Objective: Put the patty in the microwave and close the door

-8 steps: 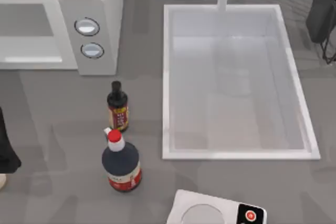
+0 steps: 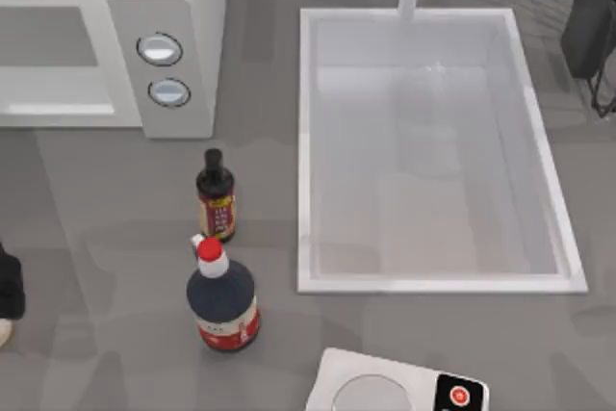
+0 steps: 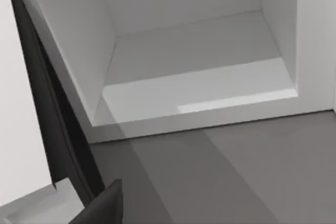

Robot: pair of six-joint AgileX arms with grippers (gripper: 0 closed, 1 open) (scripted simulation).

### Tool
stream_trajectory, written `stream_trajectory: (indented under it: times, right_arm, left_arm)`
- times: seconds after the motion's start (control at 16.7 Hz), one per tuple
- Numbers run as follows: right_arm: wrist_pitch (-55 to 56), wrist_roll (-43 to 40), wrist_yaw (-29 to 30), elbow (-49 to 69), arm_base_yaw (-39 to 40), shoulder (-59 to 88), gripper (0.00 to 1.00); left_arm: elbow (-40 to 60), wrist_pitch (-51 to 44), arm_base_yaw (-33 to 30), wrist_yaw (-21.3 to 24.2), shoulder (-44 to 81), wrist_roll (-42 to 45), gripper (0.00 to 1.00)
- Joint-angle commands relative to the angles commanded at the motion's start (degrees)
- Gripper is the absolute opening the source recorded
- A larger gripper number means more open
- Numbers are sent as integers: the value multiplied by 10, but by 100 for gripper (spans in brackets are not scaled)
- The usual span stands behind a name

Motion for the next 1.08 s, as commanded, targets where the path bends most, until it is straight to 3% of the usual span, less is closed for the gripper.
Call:
stream_trajectory:
  times: [0.72, 1.08]
  right_arm:
    - [0, 0, 0, 0, 0, 0, 100]
    - [0, 0, 0, 0, 0, 0, 100]
  left_arm:
    - [344, -355, 52, 11, 599, 466, 100]
    - [435, -448, 68, 9, 748, 589, 100]
